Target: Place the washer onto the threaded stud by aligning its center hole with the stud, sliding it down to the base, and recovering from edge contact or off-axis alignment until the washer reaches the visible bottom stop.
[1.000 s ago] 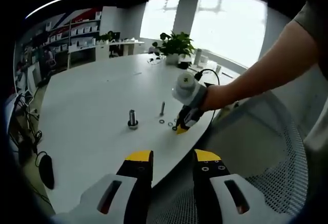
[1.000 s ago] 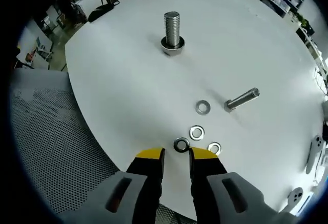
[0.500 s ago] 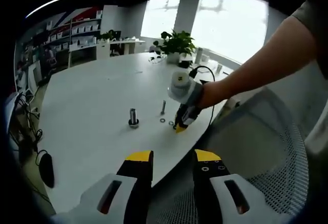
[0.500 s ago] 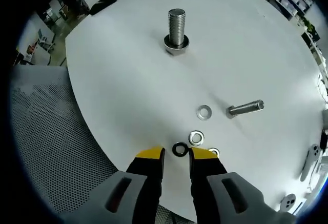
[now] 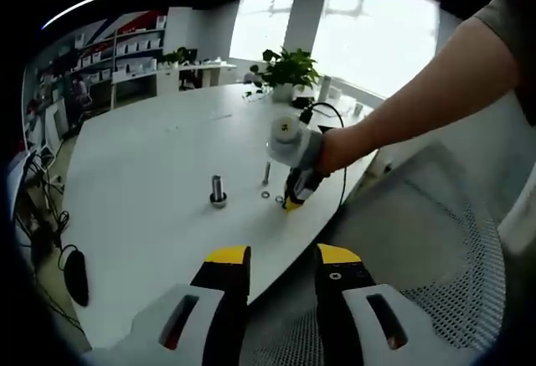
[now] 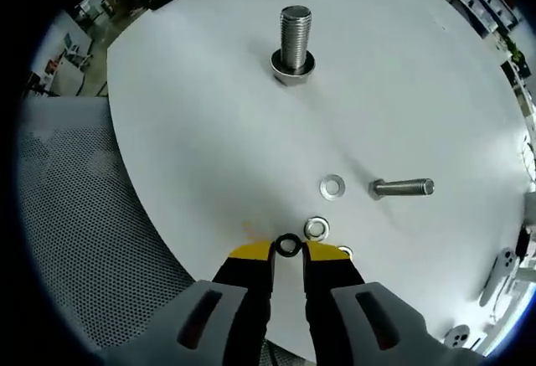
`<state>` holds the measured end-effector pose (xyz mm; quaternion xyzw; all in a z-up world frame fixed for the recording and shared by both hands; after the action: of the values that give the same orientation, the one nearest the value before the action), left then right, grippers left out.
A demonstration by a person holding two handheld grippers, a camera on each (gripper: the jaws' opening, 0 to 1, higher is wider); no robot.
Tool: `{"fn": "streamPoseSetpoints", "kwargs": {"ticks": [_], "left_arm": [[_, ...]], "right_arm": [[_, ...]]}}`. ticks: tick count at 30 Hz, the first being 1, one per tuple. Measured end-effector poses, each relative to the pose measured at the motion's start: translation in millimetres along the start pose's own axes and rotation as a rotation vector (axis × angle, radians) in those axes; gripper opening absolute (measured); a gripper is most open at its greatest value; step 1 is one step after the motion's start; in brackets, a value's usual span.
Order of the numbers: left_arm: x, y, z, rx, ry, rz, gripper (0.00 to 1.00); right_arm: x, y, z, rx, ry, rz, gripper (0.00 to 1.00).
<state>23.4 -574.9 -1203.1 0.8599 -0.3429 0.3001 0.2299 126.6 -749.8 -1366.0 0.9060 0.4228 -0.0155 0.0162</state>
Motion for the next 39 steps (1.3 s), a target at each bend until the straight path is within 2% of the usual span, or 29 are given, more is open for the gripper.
{"fn": "streamPoseSetpoints", "kwargs": {"ticks": [6,11,16,27,33,39], "left_arm": [[-0.1,0.1,-0.5,0.002,-0.002,0.001,0.28],[0.4,0.4,-0.6,0.0,0.0,0.005,0.28],[1.0,-0.1,-1.1,0.002,0.004,0.002,0.28],[1.6,-0.5,-1.6,0.005,0.009,0.001,0.28],[1.9,-1.1,-2.1,0.007,0.013,-0.001,0.28],[2.4,-0.5,-2.3,0.006,0.016,0.003,0.28]], "right_arm": [[1.2,-1.8,0.6,-0.027,-0.029,-0.029,0.15],[0.7,-2.8,0.0,-0.056,-0.011,-0.026,0.15],[-0.3,0.5,-0.7,-0.029,0.047,0.038,0.14],[0.0,-1.1,-1.9,-0.027,0.076,0.076,0.13],[-2.5,-1.6,-1.4,-0.012,0.068,0.1,0.13],[-5.5,-0.5,-7.8,-0.014,0.079,0.103,0.13]]}}
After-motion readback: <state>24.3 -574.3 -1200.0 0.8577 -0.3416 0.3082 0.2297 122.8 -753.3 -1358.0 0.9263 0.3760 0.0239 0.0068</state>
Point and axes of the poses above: the point that each gripper's makers call its tool centre point, and the gripper's own axes: z roughly forward along the fingers, y roughly to its right, x roughly out of its top, the point moved 1 cm from there along -z, roughly backward along the fingers, and after that the axes turned 11 degrees about -y, right-handed, at the moved point
